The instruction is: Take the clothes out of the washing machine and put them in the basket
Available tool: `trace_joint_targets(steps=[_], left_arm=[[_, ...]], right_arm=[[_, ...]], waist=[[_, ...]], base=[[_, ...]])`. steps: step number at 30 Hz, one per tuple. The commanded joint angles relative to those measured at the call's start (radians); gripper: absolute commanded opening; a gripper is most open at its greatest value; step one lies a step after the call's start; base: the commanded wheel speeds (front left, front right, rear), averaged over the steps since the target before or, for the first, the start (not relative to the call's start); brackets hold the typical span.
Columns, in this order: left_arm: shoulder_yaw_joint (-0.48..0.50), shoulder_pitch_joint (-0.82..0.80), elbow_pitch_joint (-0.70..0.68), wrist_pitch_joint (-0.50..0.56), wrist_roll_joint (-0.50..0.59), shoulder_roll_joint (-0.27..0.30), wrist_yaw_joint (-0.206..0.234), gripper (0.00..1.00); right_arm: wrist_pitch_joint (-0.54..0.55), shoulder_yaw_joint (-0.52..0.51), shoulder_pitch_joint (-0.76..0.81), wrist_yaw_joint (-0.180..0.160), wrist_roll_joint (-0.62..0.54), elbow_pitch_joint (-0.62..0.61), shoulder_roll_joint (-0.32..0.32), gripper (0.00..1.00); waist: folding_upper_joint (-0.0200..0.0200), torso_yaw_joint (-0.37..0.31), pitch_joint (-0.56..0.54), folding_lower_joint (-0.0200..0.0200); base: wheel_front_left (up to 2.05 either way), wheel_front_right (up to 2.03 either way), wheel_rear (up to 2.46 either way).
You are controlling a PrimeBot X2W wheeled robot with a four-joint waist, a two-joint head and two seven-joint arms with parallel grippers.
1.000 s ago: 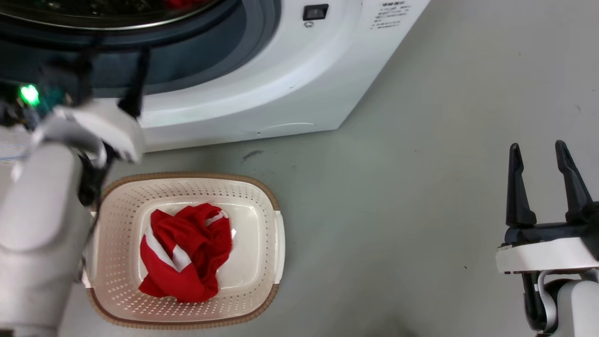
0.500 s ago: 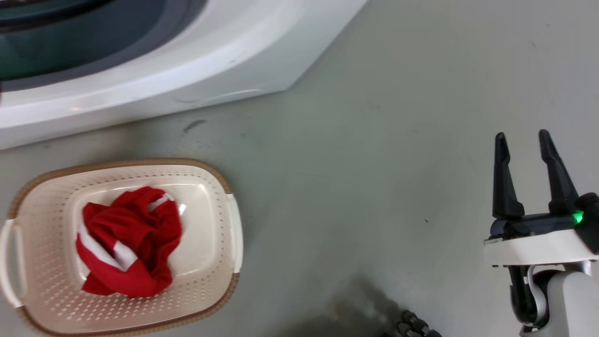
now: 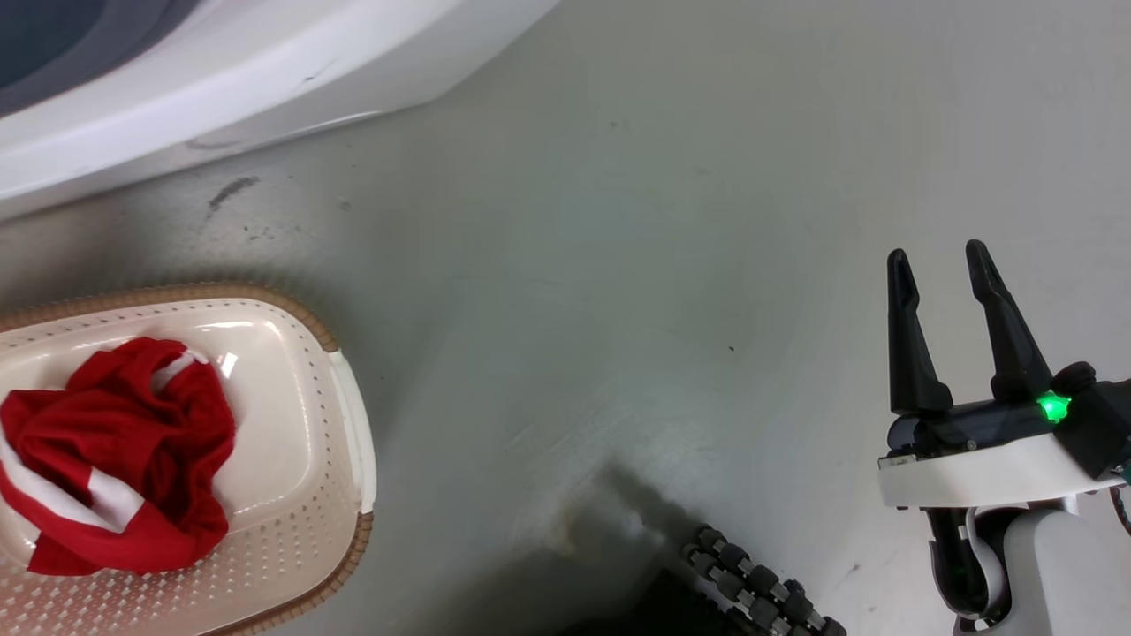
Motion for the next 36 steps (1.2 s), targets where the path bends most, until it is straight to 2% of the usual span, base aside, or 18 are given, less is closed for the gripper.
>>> trace_joint_targets(steps=[1, 11, 12, 13, 18, 27, 33, 36], left_arm=[[-0.008, -0.012, 0.006, 0.004, 0.008, -0.003, 0.002, 1.0], [-0.06, -0.027, 0.07, 0.018, 0.002, -0.009, 0.001, 1.0], [-0.067, -0.018, 0.072, 0.023, -0.006, -0.015, 0.001, 0.72], [-0.075, -0.01, 0.067, 0.025, -0.017, -0.019, 0.001, 0.0], [-0.106, 0.004, 0.06, -0.031, -0.038, -0.002, 0.001, 0.0], [-0.13, 0.047, 0.074, -0.161, -0.109, -0.03, 0.001, 0.0], [-0.155, 0.121, 0.073, -0.316, -0.152, -0.068, 0.001, 0.0], [-0.159, 0.17, 0.068, -0.435, -0.174, -0.086, 0.001, 0.0]], right_arm=[[-0.002, 0.003, -0.006, -0.001, 0.004, -0.006, 0.002, 1.0], [-0.002, 0.01, -0.021, -0.001, 0.023, -0.039, 0.002, 1.0], [-0.002, 0.011, -0.022, -0.001, 0.023, -0.042, 0.002, 1.0], [-0.002, 0.013, -0.023, -0.001, 0.02, -0.044, 0.002, 1.0], [-0.002, 0.012, -0.039, -0.001, 0.01, -0.05, 0.002, 1.0], [-0.002, -0.02, -0.042, -0.001, -0.041, -0.036, 0.002, 1.0], [-0.002, -0.052, -0.032, -0.001, -0.095, -0.023, 0.002, 1.0], [-0.002, -0.065, -0.027, -0.001, -0.122, -0.015, 0.002, 1.0]], waist=[[0.0, -0.011, 0.015, -0.0001], [0.0, -0.013, 0.044, -0.0001], [0.0, -0.011, 0.047, -0.0001], [0.0, -0.008, 0.048, -0.0001], [0.0, 0.01, 0.048, -0.0001], [0.0, 0.075, -0.017, -0.0001], [0.0, 0.143, -0.103, -0.0001], [0.0, 0.177, -0.154, -0.0001]], base=[[0.0, 0.0, 0.0], [0.0, 0.0, 0.0], [0.0, 0.0, 0.0], [0.0, 0.0, 0.0], [0.0, 0.0, 0.0], [0.0, 0.0, 0.0], [0.0, 0.0, 0.0], [0.0, 0.0, 0.0]])
